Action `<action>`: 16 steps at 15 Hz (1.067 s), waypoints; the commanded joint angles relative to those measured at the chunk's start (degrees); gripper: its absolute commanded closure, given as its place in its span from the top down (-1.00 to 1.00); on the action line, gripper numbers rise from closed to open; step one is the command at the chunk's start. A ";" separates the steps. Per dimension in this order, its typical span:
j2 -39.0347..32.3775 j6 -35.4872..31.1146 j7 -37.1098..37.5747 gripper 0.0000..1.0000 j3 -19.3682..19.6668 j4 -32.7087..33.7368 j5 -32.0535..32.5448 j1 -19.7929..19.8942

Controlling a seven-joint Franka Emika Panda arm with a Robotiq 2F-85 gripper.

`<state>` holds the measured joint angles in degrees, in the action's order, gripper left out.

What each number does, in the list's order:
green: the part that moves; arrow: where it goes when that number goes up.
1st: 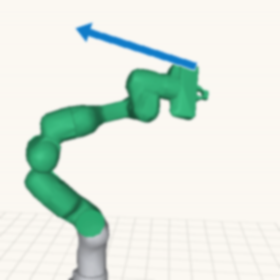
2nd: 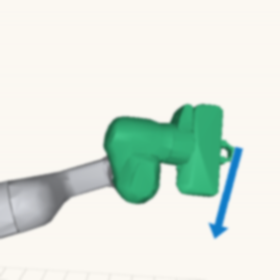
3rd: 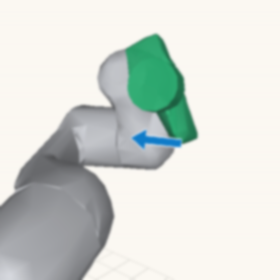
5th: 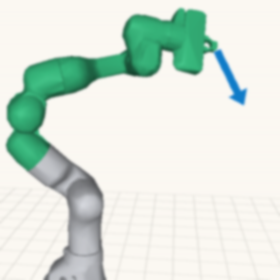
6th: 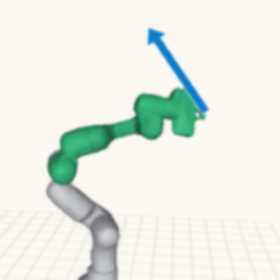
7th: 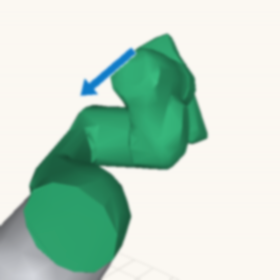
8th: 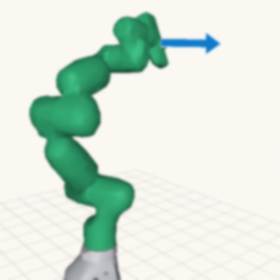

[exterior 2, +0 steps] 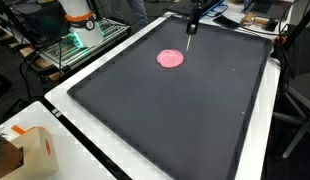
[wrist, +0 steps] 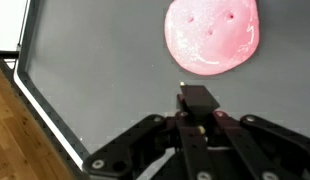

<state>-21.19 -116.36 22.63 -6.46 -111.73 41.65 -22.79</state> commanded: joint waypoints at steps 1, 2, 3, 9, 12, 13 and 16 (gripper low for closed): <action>0.74 0.88 7.01 -0.94 -0.73 -2.92 5.40 -1.33; 0.67 0.96 8.77 -0.94 -0.98 -3.35 6.39 -1.54; 0.61 1.00 10.40 -0.94 -1.25 -3.77 7.13 -1.69; 0.18 1.60 17.04 -0.94 -2.95 -6.20 9.74 -2.19; 0.13 1.83 19.32 -0.94 -3.66 -7.22 10.53 -2.19; 0.19 1.79 20.09 -0.94 -3.83 -7.58 10.73 -2.18; 0.36 1.93 21.21 -0.94 -4.37 -8.21 10.92 -2.06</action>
<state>-21.48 -115.33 41.30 -10.00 -118.33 50.83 -24.82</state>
